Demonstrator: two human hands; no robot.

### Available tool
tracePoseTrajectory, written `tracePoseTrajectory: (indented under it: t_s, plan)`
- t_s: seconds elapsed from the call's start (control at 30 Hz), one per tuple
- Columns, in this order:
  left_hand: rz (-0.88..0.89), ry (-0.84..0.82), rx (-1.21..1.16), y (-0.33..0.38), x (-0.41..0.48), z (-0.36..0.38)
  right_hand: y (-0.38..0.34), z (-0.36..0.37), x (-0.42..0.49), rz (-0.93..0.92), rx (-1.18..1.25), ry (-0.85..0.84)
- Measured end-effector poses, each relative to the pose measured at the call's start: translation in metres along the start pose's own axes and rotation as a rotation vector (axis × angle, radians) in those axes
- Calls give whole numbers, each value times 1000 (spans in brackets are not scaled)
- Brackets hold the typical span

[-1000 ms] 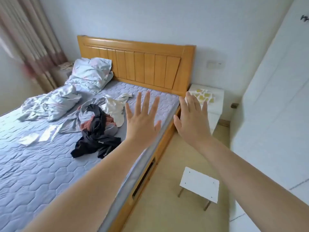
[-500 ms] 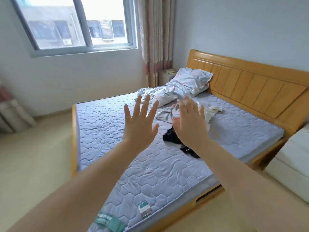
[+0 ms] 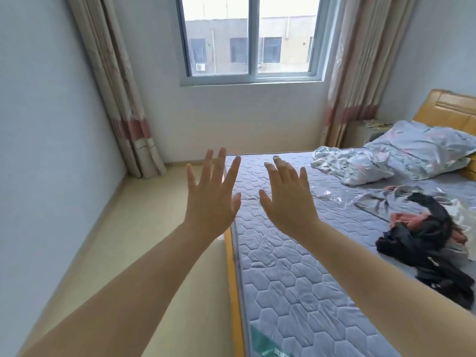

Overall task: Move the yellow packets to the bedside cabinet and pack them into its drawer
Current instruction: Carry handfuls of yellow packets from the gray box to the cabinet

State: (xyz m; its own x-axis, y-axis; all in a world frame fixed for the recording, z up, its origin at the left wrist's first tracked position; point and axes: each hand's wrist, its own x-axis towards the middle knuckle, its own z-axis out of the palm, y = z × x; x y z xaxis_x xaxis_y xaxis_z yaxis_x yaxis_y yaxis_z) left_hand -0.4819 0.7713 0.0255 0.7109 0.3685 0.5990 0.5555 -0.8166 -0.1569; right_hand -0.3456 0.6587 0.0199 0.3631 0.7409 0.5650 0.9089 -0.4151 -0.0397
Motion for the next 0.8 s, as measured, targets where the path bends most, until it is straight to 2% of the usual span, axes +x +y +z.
tracePoseTrajectory:
  t_s: [0.3, 0.5, 0.67, 0.8]
  plan:
    - [-99, -62, 87, -188, 60, 123, -91, 166, 183, -87, 112, -48]
    - [-138, -109, 96, -324, 175, 235, -130, 298, 347, -86, 194, -68]
    - [-166, -150, 58, -407, 276, 313, -136, 362, 478, -62, 177, -89]
    - [-161, -107, 28, -470, 347, 380, -142, 419, 579, -83, 141, -73]
